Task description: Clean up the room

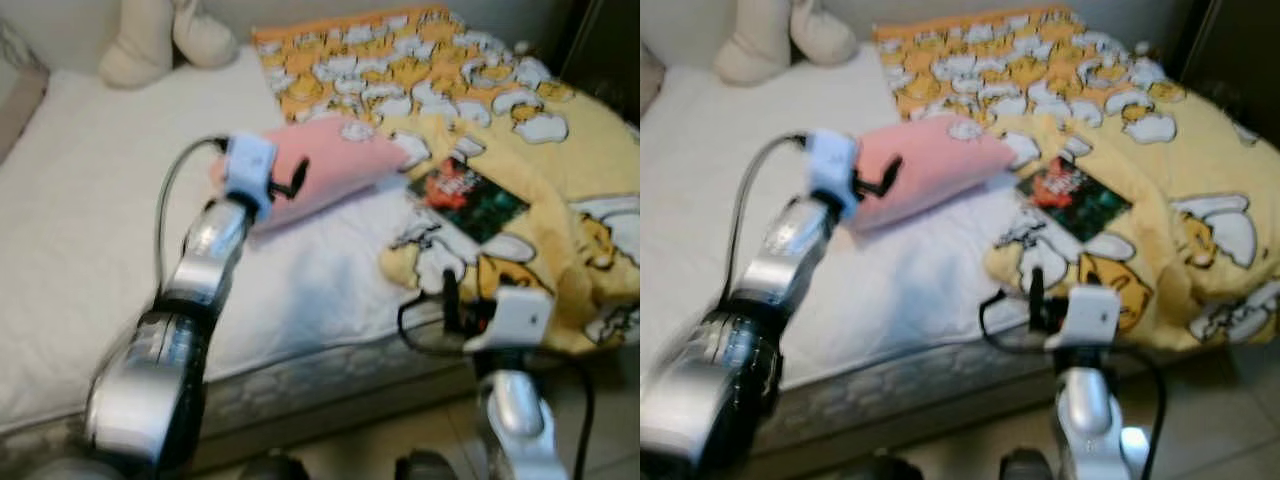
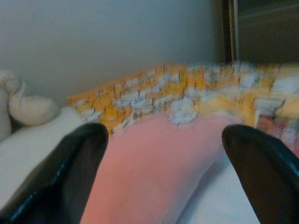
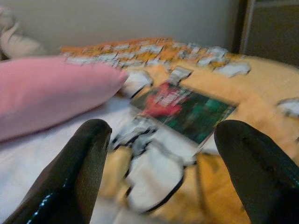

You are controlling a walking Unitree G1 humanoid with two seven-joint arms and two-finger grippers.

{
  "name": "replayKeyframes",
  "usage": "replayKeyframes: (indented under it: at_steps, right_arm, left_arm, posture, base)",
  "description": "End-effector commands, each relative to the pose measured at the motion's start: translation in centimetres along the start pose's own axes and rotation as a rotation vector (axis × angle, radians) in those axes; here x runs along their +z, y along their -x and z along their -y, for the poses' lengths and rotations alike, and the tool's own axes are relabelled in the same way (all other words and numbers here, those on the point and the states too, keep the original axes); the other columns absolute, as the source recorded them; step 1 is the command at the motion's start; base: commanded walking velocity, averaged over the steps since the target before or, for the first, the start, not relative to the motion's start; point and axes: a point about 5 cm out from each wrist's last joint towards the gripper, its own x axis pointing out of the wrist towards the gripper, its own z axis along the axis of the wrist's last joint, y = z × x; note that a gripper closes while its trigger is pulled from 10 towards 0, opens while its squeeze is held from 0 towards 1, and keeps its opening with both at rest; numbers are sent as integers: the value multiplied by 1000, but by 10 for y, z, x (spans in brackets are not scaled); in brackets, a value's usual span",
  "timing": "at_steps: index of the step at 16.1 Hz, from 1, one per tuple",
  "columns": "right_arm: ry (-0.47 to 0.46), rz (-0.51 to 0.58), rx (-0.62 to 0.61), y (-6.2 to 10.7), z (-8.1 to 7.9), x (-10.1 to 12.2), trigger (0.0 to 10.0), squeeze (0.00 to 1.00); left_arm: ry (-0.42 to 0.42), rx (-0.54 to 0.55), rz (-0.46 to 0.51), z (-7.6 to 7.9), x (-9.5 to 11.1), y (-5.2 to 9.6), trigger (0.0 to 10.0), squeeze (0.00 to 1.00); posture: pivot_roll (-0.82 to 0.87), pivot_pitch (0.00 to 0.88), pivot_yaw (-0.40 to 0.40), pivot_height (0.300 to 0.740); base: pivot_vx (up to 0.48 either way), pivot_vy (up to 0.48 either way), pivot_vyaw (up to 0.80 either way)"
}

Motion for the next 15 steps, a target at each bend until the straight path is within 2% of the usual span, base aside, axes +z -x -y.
replayKeyframes:
  at_steps: [1, 2, 3, 4, 5, 6, 7, 8, 9, 11, 12, 13, 14, 15]
  right_arm:
    - [-3, 28, 0, -3, -2, 6, 10000, 0]
    - [0, 45, 32, -11, -8, 10, 10000, 0]
    - [2, 60, 44, -16, -10, 13, 10000, 0]
    - [3, 66, 45, -18, -10, 13, 10000, 0]
    - [6, 115, 28, -24, -6, 24, 10000, 0]
    - [10, 151, 12, -27, -3, 33, 10000, 0]
    - [10, 162, 7, -30, -2, 36, 10000, 0]
    - [9, 171, 5, -34, -1, 38, 10000, 0]
    - [5, 164, 14, -36, -5, 36, 10000, 0]
    - [-15, 172, 25, -36, -8, 41, 10000, 0]
    - [-25, 191, 38, -30, -10, 51, 10000, 0]
    - [-20, 190, 58, -15, -7, 58, 10000, 0]
    - [-11, 141, 70, 9, 0, 56, 10000, 0]
    - [-11, 125, 78, 15, 1, 55, 10000, 0]
  left_arm:
    - [26, 34, 32, -6, 13, 5, 10000, 0]
    - [33, 20, -24, 7, 3, 33, 10000, 0]
    - [33, 37, -35, 7, -2, 49, 10000, 0]
    - [32, 49, -40, 6, -4, 55, 10000, 0]
    - [54, 96, -73, -2, -15, 81, 10000, 0]
    - [57, 108, -101, -2, -18, 99, 10000, 0]
    - [57, 101, -107, 1, -17, 103, 10000, 0]
    - [51, 83, -98, 8, -6, 100, 10000, 0]
    - [48, 80, -73, 11, 2, 90, 10000, 0]
    - [58, 100, -54, 6, 9, 87, 10000, 0]
    - [38, 114, -53, 0, 13, 98, 10000, 0]
    - [14, 101, -67, -6, 17, 115, 10000, 0]
    - [-6, 76, -101, -7, 19, 129, 10000, 0]
    - [-29, 70, -109, -6, 19, 132, 10000, 0]
  posture:
    - [-96, 19, 89, 710]
    - [-50, 0, 64, 710]
    - [-32, 0, 53, 710]
    - [-29, 0, 50, 710]
    - [-15, 0, 42, 710]
    - [-13, 0, 40, 710]
    - [-8, 0, 35, 710]
    - [-3, 0, 32, 710]
    - [-5, 0, 31, 710]
    - [-8, 0, 33, 710]
    - [-17, 0, 41, 710]
    - [-25, 0, 37, 710]
    - [-21, 0, 33, 710]
    - [-21, 0, 33, 710]
  base:
    - [0, 0, 0]
    - [0, 0, 0]
    - [0, 0, 0]
    - [0, 0, 0]
    - [0, 0, 0]
    - [0, 0, 0]
    - [0, 0, 0]
    - [0, 0, 0]
    - [0, 0, 0]
    - [0, 0, 0]
    - [0, 0, 0]
    - [0, 0, 0]
    - [0, 0, 0]
    - [0, 0, 0]
